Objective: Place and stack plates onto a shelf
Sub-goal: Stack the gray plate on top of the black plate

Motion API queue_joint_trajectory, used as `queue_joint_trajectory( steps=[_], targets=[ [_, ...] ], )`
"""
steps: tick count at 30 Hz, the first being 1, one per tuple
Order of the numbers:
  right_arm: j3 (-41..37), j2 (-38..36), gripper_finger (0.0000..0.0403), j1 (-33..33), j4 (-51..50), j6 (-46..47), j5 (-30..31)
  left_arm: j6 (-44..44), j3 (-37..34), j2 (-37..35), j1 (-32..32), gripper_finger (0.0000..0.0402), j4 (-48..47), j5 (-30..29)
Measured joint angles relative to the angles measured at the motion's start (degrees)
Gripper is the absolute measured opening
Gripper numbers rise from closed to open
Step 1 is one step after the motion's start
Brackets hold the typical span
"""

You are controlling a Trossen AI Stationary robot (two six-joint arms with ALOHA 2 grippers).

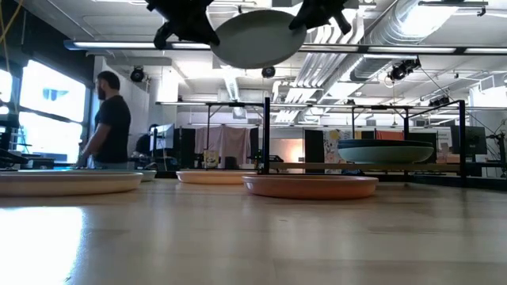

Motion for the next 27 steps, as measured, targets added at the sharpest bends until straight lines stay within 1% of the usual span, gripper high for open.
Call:
queue_joint_trajectory(
  steps=[3, 6, 12, 19, 22, 27],
  targets=[
    [0.0, 0.1, 0.0006, -0.1, -1.0, 0.9, 0.0, 3.7, 0.0, 0.0, 0.0, 0.0026, 0.2, 0.2],
    [0.0, 0.1, 0.0004, -0.1, -1.6, 1.1, 0.0, 4.8, 0.0, 0.0, 0.0, 0.0031, 0.7, 1.5],
    [0.0, 0.1, 0.0002, 0.0, -2.1, 1.2, -0.3, 5.5, 0.0, 0.0, 1.8, 0.0047, 1.7, 9.5],
    [0.0, 0.0, 0.0000, 0.0, -2.2, 1.2, -0.3, 3.3, 0.0, 0.0, 4.8, 0.0088, 1.6, 19.1],
    [0.0, 0.0, 0.0000, -0.1, -3.0, 1.0, -0.3, 1.7, 0.0, 0.0, 5.8, 0.0108, 2.0, 21.8],
    [0.0, -0.4, 0.0001, -0.9, -5.3, 0.8, -0.5, 0.9, 0.0, -0.1, 7.1, 0.0125, 6.7, 24.1]
  ],
)
